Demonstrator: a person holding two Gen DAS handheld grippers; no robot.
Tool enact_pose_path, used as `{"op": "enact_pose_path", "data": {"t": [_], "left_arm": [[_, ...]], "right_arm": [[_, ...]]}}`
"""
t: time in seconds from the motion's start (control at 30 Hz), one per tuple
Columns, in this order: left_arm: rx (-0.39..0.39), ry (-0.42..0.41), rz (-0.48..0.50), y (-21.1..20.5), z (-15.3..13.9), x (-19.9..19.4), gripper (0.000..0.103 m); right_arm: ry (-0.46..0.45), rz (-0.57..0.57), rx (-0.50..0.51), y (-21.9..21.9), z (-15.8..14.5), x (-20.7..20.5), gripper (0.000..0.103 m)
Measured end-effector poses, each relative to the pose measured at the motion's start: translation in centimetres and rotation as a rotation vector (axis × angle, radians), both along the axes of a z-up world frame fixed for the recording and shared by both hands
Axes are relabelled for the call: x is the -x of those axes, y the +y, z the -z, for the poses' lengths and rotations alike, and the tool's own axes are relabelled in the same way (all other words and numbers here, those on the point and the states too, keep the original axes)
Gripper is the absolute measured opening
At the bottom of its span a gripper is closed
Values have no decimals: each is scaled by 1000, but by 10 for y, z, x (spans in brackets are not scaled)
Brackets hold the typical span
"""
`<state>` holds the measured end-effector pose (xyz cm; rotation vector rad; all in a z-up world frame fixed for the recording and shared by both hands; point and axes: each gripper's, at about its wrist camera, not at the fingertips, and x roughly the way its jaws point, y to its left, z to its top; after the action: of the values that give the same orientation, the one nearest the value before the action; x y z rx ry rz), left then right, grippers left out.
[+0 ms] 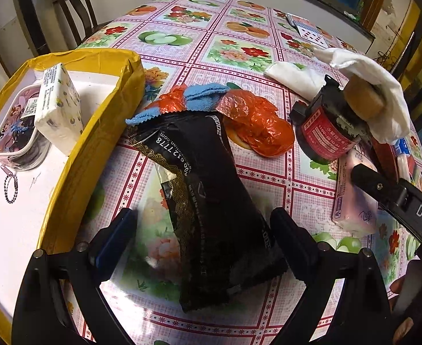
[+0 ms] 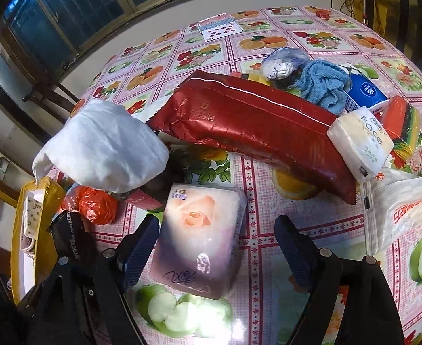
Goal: Organize soft objects
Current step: 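Grasp the black snack bag with the left tool while the right grasps the pink pack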
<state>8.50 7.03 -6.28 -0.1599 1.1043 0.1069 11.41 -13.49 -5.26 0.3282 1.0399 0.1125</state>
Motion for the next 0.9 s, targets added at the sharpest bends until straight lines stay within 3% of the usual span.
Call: {"op": "enact_pose_path", "data": {"t": [0.07,0.3,0.33,0.4,0.5,0.57,0.63,0.9], "left_arm": [[2,2,5,0,0,0,96],[-8,-3,11,-1,0,2,96],[-9,-4,12,-1,0,2,96],[-14,-7,18,-2,1,2,96],[-15,-13,36,-3,1,4,93],[-18,-21,38,-4,-1,6,87],[-13,-41,35,-1,-4,9,62],[38,-80,46,7,-7,24,49]], "right_arm": [[3,0,-15,5,0,-3,85],[-16,-51,197,30,4,-10,84],[-22,-58,227,31,5,-9,82],[-36,-77,249,28,4,-4,61],[-43,-107,242,19,4,4,56],[-50,-121,224,11,3,10,54],[-52,-138,180,1,2,20,53],[-89,-166,95,-17,-8,63,52]]}}
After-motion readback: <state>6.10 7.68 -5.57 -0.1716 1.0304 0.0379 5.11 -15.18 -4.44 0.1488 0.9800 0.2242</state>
